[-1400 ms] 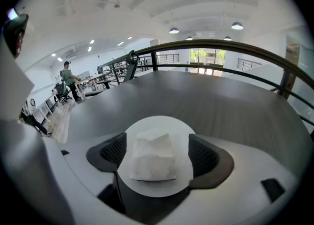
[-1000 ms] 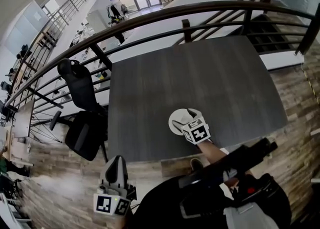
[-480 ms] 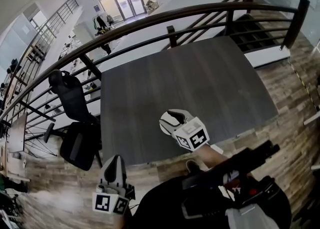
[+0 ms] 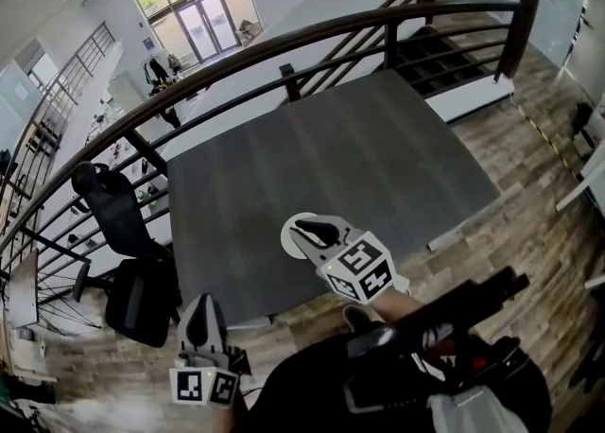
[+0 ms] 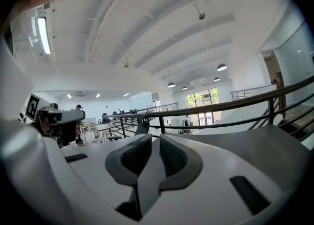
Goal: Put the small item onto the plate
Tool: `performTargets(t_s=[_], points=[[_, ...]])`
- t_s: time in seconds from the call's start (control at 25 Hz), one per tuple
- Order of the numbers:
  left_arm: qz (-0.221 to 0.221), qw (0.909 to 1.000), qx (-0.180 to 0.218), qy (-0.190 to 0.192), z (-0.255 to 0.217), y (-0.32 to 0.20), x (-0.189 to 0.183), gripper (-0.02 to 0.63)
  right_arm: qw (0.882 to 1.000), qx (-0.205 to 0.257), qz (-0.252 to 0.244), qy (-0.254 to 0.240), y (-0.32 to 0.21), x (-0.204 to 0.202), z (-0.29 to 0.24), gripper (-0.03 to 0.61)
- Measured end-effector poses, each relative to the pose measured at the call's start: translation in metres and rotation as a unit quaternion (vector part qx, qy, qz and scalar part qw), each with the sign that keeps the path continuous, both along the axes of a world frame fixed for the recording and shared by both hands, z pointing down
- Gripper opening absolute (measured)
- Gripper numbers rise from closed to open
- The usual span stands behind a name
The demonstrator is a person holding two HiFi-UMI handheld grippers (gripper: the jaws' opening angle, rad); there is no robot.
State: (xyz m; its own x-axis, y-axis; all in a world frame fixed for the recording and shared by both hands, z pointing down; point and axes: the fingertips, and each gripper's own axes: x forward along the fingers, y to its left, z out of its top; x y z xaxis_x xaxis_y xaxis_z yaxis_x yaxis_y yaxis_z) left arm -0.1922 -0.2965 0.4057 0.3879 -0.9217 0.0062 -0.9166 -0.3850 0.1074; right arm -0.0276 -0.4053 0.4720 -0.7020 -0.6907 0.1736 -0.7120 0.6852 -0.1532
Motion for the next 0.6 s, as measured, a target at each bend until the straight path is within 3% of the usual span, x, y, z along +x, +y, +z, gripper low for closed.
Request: performTargets(t_s=[0.16, 0.6], points=[[0.024, 0.9997, 0.003, 0.005, 0.002, 0.003, 0.014, 0.005, 0.999, 0.019, 0.023, -0.011, 0.016, 0.010, -0.022, 0.003], [0.041, 0.9990, 0.016, 0.013, -0.004, 0.009, 0.015, 0.005, 0.998, 0.040, 0.044, -0.027, 0.052, 0.023, -0.051, 0.002]])
